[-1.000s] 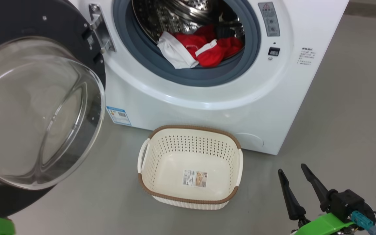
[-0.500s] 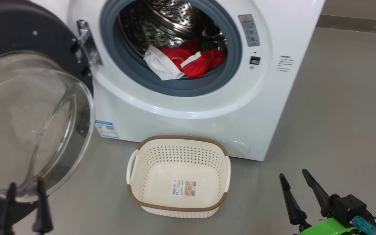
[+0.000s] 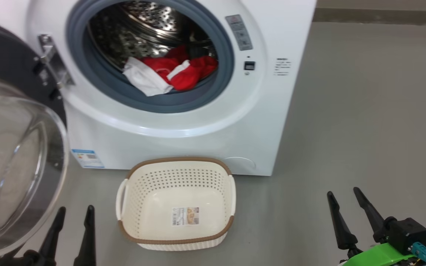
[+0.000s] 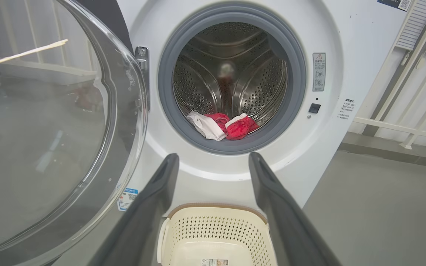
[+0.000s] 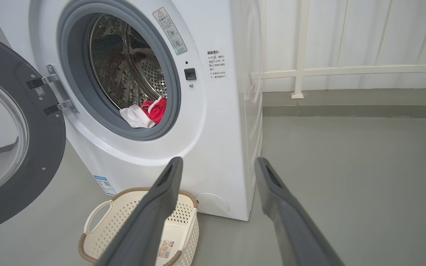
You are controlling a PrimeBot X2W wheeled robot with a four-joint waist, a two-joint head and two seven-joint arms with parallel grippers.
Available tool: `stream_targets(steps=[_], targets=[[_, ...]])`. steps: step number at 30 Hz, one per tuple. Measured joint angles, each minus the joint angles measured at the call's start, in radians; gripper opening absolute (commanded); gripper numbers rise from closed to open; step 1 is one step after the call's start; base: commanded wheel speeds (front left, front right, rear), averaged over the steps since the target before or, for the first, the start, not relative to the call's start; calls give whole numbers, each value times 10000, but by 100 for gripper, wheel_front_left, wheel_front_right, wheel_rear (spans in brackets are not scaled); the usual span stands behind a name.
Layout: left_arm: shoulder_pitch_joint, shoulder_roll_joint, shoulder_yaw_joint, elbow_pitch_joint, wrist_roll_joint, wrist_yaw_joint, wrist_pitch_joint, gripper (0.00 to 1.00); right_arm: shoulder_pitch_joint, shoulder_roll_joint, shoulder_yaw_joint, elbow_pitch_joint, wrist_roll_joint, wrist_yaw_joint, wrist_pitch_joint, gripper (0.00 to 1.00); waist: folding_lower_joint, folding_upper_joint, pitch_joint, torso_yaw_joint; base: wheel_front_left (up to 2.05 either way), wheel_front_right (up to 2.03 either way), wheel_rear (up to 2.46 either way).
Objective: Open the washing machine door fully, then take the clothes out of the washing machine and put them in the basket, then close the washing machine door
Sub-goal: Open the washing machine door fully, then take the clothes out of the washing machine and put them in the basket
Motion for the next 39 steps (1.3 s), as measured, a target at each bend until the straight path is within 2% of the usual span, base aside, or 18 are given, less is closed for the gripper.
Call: stream_targets(steps=[19,39], targets=[[3,92,-600,-38,-217,0,0,100,233,-12,-462,-176,-2,0,0,100,0,0,196,-1600,0,0,0],[-14,305,-945,48,-698,0,0,100,233,-6,-451,-238,-2,0,0,100,0,0,314,-1721,6,-7,2]])
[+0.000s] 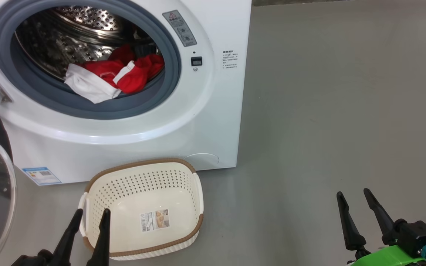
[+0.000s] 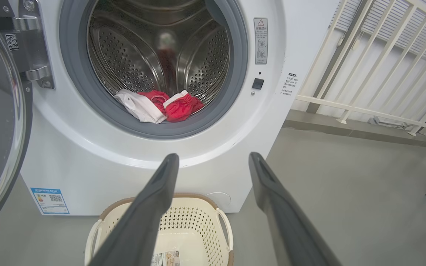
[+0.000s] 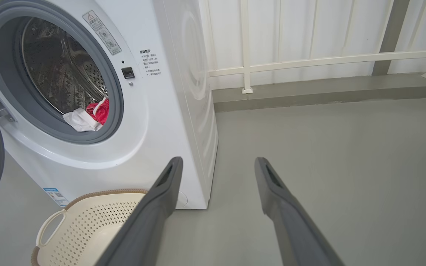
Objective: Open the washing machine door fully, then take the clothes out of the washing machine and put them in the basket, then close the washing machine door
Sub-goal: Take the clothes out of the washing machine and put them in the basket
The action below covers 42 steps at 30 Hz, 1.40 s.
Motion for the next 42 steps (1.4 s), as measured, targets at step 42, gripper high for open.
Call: stream_targets(steps=[42], targets=[[-2005,98,12,1191,552,0,0,100,-754,82,215,-182,-94,0,0,100,0,0,1205,-52,59,-62,3]])
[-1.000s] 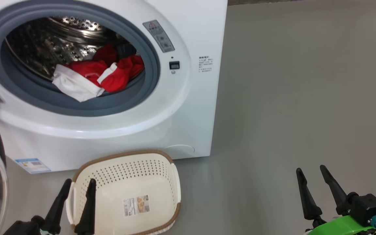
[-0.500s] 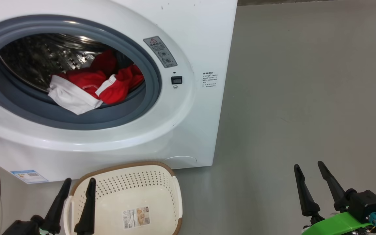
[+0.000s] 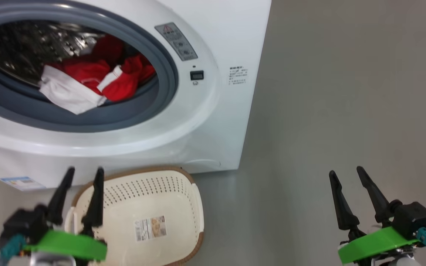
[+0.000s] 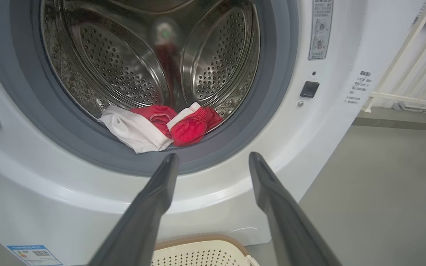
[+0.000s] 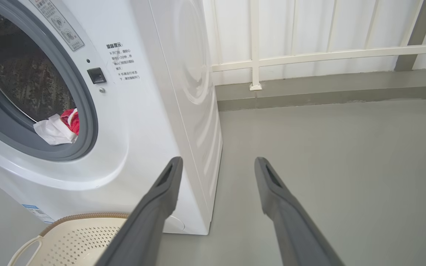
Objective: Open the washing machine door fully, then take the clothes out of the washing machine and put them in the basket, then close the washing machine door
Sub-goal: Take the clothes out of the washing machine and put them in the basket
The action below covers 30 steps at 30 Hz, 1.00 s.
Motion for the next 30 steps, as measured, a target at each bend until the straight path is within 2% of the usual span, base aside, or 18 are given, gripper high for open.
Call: stream_targets(steps=[5,15,20,30], targets=[[-1677,94,-205,1187,201,0,0,100,-389,4,102,-82,4,0,-2,100,0,0,628,-82,0,0,0],[-5139,909,-639,3749,226,0,0,100,-1168,8,491,-280,305,0,-2,100,0,0,2076,-561,0,0,0],[-6187,1388,-690,4583,174,-2,0,100,-1357,6,713,-382,566,0,-4,100,0,0,2628,-1004,0,0,0],[-8017,1946,-817,5710,525,-25,0,100,-1517,6,920,-489,711,0,-29,100,0,0,3523,-1657,0,0,0]])
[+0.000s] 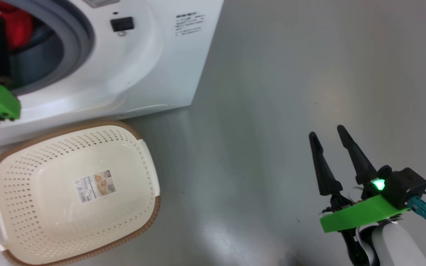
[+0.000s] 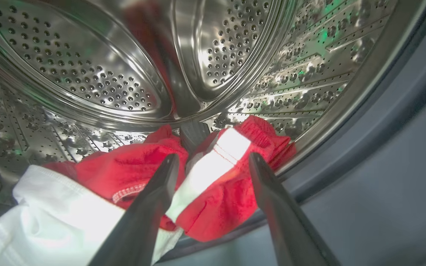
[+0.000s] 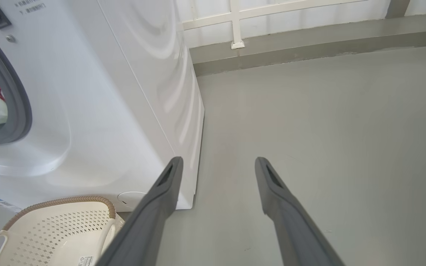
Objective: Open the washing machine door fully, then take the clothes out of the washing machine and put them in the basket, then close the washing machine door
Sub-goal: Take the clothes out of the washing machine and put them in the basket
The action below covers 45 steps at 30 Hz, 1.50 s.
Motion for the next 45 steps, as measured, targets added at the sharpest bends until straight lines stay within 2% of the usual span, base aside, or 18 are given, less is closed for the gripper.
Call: stream_targets(steps=[5,17,18,19,20,21,29,35,38,45], targets=[[-556,326,6,667,236,-35,0,100,-267,6,199,-88,10,0,0,100,0,0,339,-241,0,0,0],[-1352,616,-357,1762,556,-35,0,100,-281,8,454,-196,27,0,0,100,1,0,699,-554,0,0,0],[-1353,614,-399,1799,554,-35,0,71,-281,8,456,-198,27,0,0,100,0,0,695,-558,0,0,0],[-1354,616,-437,1814,554,-35,0,45,-280,8,462,-198,27,0,0,100,1,0,693,-559,0,0,0],[-1356,617,-454,1827,548,-35,0,25,-280,8,476,-198,27,0,0,100,0,0,691,-561,0,0,0],[-1360,614,-460,1845,523,-35,0,0,-280,8,495,-198,27,0,0,100,1,0,686,-564,0,0,0],[-1420,466,-332,1582,46,-35,0,0,-306,8,518,-165,27,0,0,100,0,0,577,-490,0,0,0],[-695,138,88,629,-257,-35,0,0,-344,6,520,-21,19,0,0,100,0,0,242,-319,0,0,0],[-91,-86,493,123,-529,-35,0,0,-345,6,523,71,21,0,0,100,1,0,2,-218,0,0,0],[1197,-600,1536,-1373,-332,-35,0,0,-346,2,449,236,19,0,0,100,0,-1,-520,150,0,0,0]])
